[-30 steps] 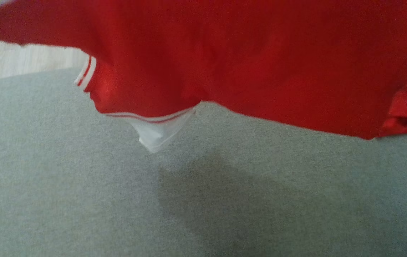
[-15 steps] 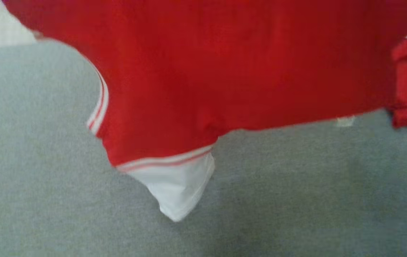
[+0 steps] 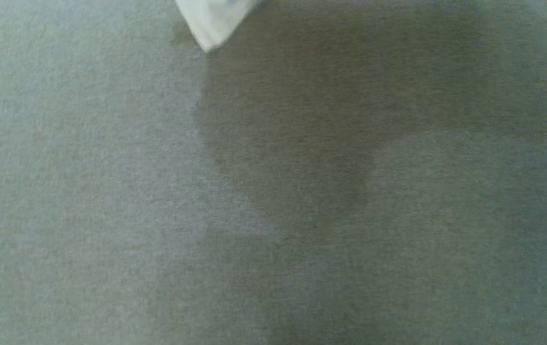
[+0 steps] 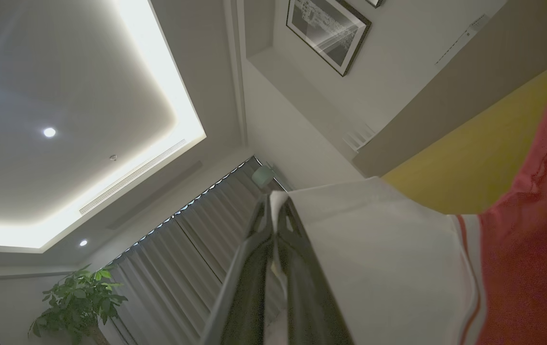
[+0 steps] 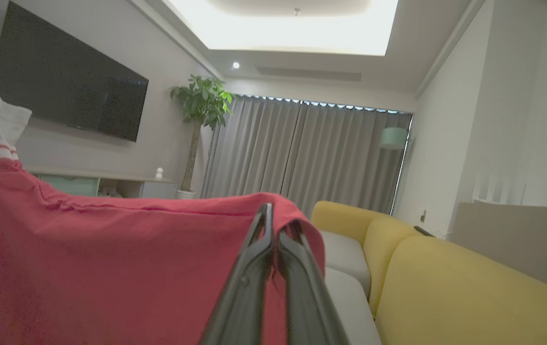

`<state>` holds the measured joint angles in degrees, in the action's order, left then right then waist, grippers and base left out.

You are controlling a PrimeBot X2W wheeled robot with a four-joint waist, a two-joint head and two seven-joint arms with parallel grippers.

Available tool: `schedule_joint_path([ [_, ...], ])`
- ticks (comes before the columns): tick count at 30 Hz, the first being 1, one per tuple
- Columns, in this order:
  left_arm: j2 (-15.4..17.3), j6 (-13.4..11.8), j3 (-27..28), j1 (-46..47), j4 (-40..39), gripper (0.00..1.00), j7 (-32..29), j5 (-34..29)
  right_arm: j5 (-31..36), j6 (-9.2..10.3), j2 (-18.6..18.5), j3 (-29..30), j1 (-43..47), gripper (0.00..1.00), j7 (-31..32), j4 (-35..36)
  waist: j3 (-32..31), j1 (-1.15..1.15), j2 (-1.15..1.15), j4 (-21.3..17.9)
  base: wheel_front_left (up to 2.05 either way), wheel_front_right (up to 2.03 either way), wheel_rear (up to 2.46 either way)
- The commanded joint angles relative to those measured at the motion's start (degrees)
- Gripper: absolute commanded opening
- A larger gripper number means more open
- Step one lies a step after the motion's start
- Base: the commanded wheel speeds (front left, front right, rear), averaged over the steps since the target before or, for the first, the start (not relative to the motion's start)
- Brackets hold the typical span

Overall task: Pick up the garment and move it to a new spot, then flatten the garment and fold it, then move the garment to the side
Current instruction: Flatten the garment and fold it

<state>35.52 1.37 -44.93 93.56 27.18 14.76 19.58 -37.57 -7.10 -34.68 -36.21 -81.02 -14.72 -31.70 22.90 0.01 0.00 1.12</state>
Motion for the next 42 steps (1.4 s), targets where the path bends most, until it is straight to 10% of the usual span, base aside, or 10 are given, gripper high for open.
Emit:
schedule_joint_path([
  [1,1.9,0.0,3.0,0.8,0.0,0.0,0.1,0.4,-0.3,-0.39,-0.9,-2.1,0.3,0.0,-0.2,1.1,1.6,-0.01,0.0,1.8,0.0,0.0,0.0],
  [19,10.2,0.6,10.0,-49.4,-23.2,0.0,0.2,7.5,-16.1,-0.39,-13.7,-12.4,27.8,0.0,-0.3,8.3,-1.3,-0.01,0.0,3.2,0.0,0.0,0.0],
  [28,10.5,-3.5,5.8,-76.7,-30.1,0.0,0.2,7.5,-19.3,-0.39,-16.8,-10.5,49.2,0.0,-0.3,15.2,-8.1,-0.01,0.0,0.9,0.0,0.0,0.0],
  [42,10.7,-1.9,2.0,-86.3,-31.0,0.0,-1.8,10.3,-21.3,-0.39,-19.6,-7.7,69.1,0.0,-0.3,24.5,-11.1,-0.01,0.0,1.1,0.0,0.0,0.0],
])
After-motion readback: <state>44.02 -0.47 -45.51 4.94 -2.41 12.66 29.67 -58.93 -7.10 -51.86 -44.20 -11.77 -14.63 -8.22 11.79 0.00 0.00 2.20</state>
